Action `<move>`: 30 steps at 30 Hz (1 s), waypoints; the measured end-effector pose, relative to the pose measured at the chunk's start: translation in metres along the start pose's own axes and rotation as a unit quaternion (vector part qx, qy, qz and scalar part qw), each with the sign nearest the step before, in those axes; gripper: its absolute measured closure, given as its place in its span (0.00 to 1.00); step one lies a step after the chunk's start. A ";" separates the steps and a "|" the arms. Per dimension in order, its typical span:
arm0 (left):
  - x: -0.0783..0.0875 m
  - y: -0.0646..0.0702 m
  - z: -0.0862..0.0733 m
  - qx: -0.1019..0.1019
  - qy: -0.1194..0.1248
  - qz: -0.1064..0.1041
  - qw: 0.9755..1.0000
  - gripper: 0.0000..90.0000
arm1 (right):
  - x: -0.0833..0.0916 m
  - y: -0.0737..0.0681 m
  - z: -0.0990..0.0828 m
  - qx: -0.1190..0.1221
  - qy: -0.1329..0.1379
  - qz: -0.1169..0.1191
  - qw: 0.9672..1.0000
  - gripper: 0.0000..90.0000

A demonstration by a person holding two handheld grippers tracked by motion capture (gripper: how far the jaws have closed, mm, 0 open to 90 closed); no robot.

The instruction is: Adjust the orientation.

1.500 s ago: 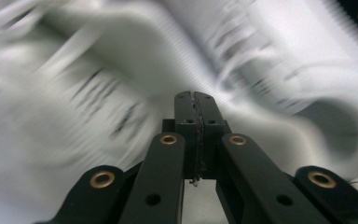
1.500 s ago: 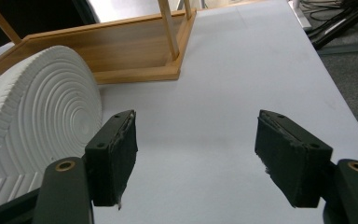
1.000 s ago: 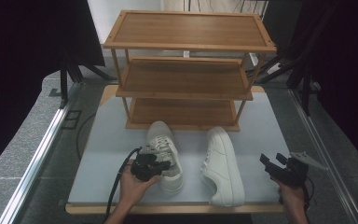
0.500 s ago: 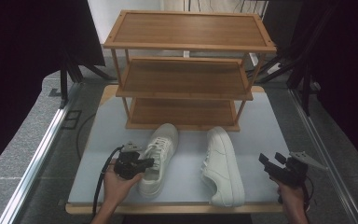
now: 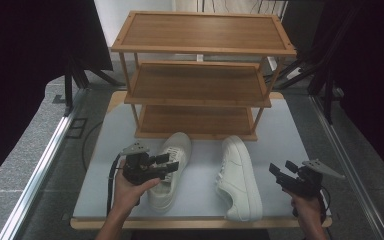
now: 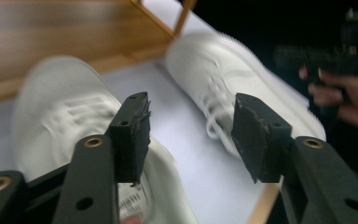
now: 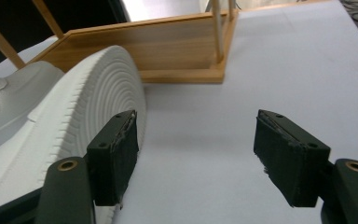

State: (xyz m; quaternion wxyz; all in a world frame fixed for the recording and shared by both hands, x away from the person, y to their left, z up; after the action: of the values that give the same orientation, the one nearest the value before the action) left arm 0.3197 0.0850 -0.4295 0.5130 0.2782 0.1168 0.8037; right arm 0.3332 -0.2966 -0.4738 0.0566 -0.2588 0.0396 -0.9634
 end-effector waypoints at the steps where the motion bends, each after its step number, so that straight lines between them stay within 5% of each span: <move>1: 0.000 0.000 0.000 0.000 0.000 0.000 1.000 0.50 | 0.000 0.000 0.000 0.000 0.000 0.000 1.000 0.34; 8: 0.023 -0.019 -0.003 0.034 0.041 0.022 0.998 0.48 | 0.010 -0.018 0.009 0.035 0.017 0.019 0.999 0.37; 15: 0.035 -0.017 -0.002 0.034 0.060 0.031 0.997 0.47 | 0.031 -0.036 0.020 0.062 0.045 0.046 0.996 0.46; 23: 0.033 -0.019 -0.004 0.040 0.055 0.032 0.997 0.47 | 0.057 -0.085 0.008 0.135 0.045 0.145 0.979 0.77; 30: 0.028 -0.020 -0.009 0.041 0.043 0.029 0.998 0.47 | 0.062 -0.118 -0.014 0.183 0.007 0.180 0.966 0.92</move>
State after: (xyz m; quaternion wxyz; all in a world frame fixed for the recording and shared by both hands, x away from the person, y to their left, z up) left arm 0.3213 0.1197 -0.4374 0.4721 0.2675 0.1631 0.8240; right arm 0.2624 -0.1870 -0.4424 0.2754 -0.2255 -0.0911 -0.9301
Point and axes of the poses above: each handheld gripper's, and its own axes: x roughly backward along the jaws, z roughly out of its top, y roughly to its right, the point moved 8 cm from there along -x, roughly forward along the jaws, and after that the axes turned 14 degrees about -z, right-handed, at the moved point
